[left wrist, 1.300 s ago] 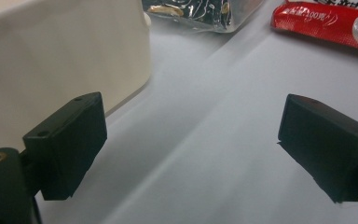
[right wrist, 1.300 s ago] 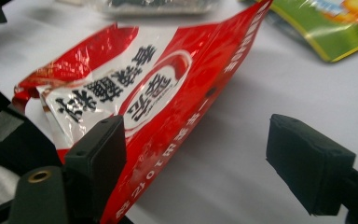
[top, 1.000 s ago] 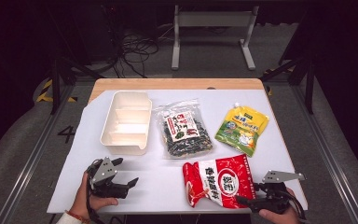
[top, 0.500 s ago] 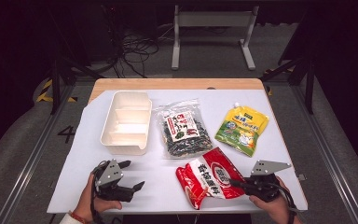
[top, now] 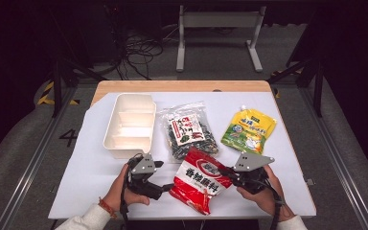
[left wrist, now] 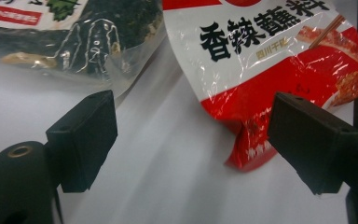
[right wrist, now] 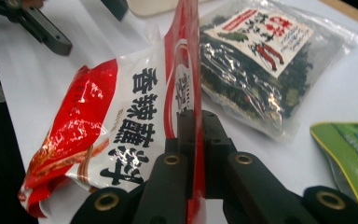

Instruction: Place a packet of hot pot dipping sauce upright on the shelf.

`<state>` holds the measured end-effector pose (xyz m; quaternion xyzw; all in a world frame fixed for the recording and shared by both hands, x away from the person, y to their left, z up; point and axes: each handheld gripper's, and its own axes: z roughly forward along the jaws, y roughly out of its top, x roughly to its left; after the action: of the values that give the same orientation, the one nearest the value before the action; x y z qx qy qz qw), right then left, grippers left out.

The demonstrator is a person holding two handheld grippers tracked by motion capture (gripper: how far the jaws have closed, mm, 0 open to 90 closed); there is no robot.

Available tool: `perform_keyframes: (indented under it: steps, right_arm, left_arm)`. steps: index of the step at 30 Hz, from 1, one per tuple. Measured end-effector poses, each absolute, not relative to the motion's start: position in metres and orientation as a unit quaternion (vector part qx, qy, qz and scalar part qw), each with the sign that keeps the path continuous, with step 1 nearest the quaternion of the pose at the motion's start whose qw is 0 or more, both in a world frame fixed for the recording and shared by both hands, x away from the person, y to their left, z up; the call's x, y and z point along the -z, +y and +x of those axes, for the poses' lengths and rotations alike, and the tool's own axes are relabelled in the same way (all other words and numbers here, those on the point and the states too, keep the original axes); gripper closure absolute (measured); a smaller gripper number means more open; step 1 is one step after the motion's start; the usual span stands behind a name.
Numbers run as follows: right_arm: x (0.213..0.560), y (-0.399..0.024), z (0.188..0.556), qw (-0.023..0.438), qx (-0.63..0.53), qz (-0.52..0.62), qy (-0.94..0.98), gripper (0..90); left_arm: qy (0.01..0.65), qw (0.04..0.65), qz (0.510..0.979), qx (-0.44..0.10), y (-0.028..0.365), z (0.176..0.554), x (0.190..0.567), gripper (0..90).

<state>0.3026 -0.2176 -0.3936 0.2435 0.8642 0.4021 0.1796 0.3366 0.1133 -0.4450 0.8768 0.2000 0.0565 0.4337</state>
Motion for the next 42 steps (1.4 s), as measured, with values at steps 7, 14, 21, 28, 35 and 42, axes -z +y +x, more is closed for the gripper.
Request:
perform_keyframes:
  steps: [7,14,21,28,35,42]
  right_arm:
    - [0.391,-0.203,0.302,0.218,-0.428,0.216,0.850,89.4]
    - [0.388,-0.193,0.300,0.234,-0.449,0.202,0.839,89.4]
    - [0.388,-0.188,0.300,0.241,-0.460,0.199,0.831,89.4]
    - [0.390,-0.187,0.301,0.240,-0.465,0.202,0.828,89.4]
    - [0.387,-0.183,0.299,0.246,-0.468,0.196,0.826,89.4]
    - [0.390,-0.183,0.300,0.240,-0.471,0.201,0.824,89.0]
  left_arm:
    - [0.188,0.441,0.877,-0.030,0.099,0.345,0.448,16.5]
    - [0.178,0.458,0.871,0.002,0.089,0.350,0.451,18.9]
    - [0.187,0.464,0.865,0.024,0.085,0.353,0.456,35.5]
    - [0.177,0.473,0.863,0.025,0.086,0.351,0.455,52.8]
    - [0.169,0.482,0.859,0.033,0.078,0.353,0.452,56.4]
    - [0.165,0.494,0.853,0.041,0.080,0.352,0.452,88.5]
